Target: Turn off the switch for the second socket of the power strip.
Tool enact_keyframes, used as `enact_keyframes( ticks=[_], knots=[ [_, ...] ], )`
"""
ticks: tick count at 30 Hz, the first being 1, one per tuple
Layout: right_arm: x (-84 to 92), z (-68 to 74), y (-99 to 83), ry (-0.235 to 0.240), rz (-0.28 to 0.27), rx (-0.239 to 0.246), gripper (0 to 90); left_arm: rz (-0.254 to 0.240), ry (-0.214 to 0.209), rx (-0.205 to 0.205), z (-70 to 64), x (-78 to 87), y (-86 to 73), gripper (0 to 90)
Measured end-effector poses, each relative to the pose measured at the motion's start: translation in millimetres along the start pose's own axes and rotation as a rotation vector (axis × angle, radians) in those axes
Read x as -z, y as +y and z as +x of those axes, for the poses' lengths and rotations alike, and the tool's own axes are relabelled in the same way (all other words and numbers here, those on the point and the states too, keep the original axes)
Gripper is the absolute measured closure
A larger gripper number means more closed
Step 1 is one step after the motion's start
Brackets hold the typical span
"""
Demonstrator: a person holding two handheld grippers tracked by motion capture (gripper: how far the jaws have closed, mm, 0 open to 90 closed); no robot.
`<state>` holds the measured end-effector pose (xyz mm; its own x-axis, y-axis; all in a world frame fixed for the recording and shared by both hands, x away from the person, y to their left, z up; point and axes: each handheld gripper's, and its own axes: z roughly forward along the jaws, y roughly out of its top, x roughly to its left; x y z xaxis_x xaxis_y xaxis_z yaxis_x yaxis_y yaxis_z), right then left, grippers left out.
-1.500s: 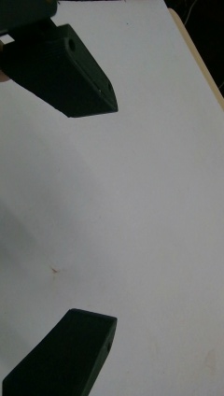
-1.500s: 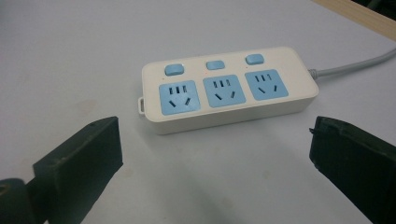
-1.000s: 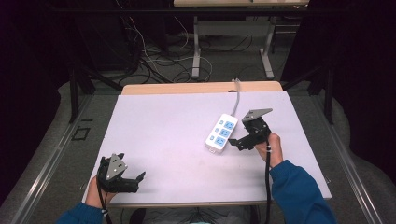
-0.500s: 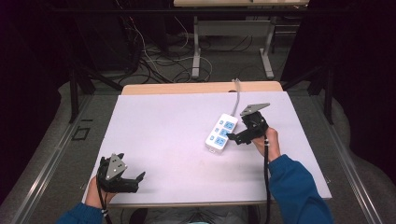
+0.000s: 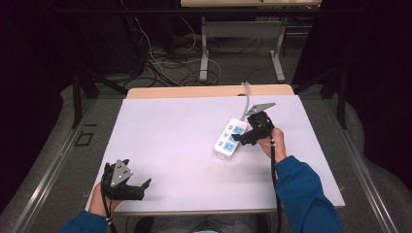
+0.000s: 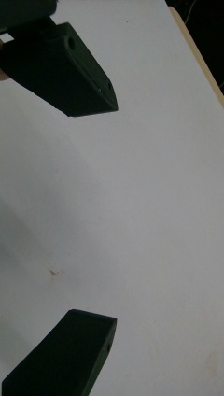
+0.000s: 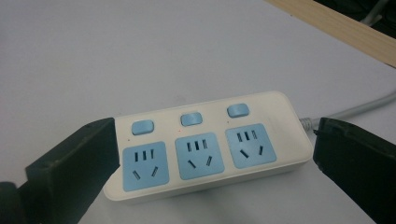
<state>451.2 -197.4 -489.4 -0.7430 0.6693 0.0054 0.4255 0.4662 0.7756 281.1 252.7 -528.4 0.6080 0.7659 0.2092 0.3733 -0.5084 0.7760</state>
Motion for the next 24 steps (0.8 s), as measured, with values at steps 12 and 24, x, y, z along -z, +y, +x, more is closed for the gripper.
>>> enact_keyframes(
  ticks=[12, 24],
  knots=[
    [-16.8, 3.4, 5.0, -0.002, 0.031, 0.03, 0.0, -0.005, -0.008, -0.003, 0.4, -0.4, 0.9, 0.5],
    [-25.7, 0.8, 8.8, 0.0, 0.033, 0.015, 0.0, -0.007, -0.006, -0.007, 0.6, 0.1, 1.2, 0.3]
  ],
)
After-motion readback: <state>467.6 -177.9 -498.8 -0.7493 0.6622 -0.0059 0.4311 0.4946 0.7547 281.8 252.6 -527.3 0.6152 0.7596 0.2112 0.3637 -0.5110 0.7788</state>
